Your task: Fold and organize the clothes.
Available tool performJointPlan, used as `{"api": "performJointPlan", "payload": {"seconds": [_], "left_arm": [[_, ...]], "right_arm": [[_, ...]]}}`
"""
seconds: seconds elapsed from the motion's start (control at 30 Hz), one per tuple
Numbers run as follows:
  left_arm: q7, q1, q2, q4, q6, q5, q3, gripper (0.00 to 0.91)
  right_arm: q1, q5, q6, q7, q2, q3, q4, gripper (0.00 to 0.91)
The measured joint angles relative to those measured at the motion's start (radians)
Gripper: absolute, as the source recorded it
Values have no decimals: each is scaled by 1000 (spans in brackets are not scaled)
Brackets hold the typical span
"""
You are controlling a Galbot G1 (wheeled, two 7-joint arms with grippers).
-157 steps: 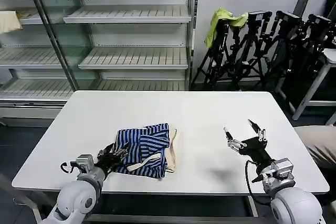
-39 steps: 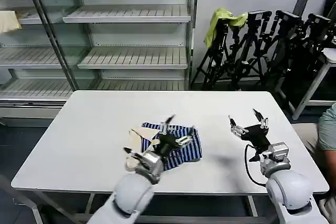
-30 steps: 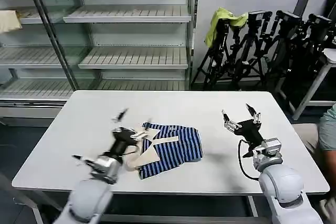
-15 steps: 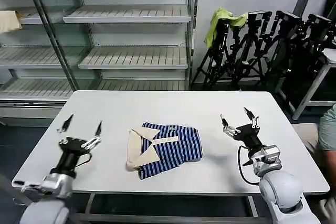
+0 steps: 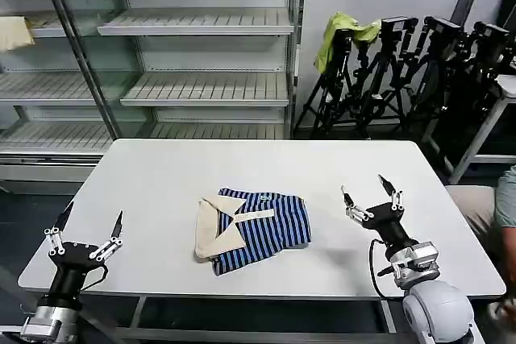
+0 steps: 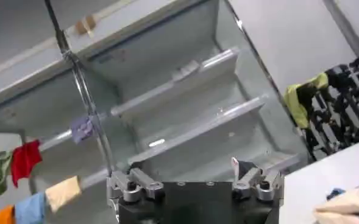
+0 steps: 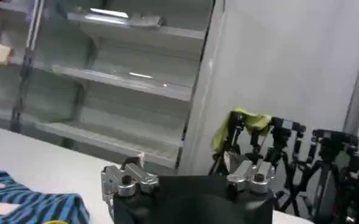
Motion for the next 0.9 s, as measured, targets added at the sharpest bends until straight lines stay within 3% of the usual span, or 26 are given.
{"api": "performJointPlan", "payload": {"seconds": [0.9], "left_arm": [[55,-263,30,109,15,64,208,907]], "right_arm": [[28,-76,-33,64,33,11,24,907]]}}
